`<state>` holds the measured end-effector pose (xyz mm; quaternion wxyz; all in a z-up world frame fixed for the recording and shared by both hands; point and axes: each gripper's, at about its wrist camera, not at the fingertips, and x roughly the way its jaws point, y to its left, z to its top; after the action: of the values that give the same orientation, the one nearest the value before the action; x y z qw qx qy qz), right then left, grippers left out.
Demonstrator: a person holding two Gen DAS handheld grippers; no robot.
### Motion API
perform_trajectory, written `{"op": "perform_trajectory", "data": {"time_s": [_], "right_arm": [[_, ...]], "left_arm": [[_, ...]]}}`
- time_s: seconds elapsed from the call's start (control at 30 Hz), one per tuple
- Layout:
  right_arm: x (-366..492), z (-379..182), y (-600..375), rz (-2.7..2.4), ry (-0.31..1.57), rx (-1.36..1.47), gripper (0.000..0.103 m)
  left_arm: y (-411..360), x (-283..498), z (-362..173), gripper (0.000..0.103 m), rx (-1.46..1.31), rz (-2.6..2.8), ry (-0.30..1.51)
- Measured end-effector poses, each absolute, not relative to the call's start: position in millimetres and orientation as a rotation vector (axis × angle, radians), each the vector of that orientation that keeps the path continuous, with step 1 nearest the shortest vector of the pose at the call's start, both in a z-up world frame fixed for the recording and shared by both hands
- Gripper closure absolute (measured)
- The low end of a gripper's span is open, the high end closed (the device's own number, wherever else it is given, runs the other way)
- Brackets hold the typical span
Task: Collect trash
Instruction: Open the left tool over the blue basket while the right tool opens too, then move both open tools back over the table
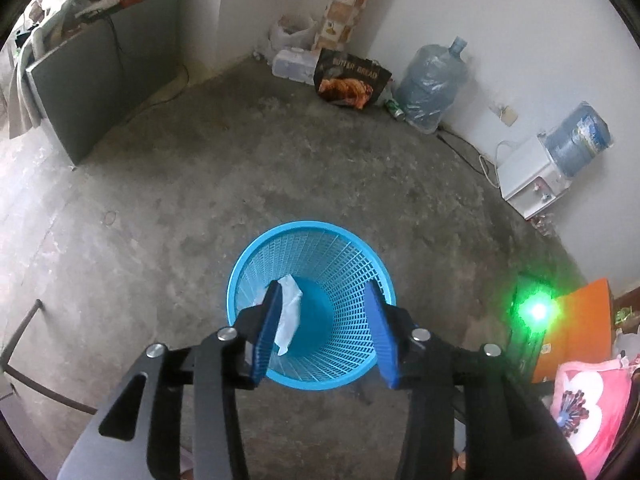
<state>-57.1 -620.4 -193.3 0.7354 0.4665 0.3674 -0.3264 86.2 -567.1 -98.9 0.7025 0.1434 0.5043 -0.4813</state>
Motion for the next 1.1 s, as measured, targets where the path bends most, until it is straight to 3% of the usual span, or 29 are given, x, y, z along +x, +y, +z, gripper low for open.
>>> {"op": "perform_trajectory", "data": {"time_s": [0.07,0.13,0.3,0.5,0.8,1.1], "right_arm": [[-61,-186,-614,-0.714,0.797,1.016,0.056],[-66,-175,-607,-0.702,0.782,1.004,0.054],[-80,-134,-578,-0.645,0.726,0.941,0.039],[-74,-87,-543,-0.517,0.702,0.867,0.035],[-21,-32,-468,-0.234,0.702,0.739,0.03],[46,1,-385,0.034,0.764,0.649,0.03]], "left_arm": [[-556,82,-82,0.054,0.302,-1.083,1.095],[-543,78,-62,0.042,0.287,-1.094,1.052],[-495,63,-2,0.019,0.229,-1.158,0.92],[-405,59,62,0.006,0.138,-1.182,0.827],[-219,81,112,0.006,-0.018,-0.948,0.747],[-24,106,117,0.006,-0.207,-0.611,0.647]]}}
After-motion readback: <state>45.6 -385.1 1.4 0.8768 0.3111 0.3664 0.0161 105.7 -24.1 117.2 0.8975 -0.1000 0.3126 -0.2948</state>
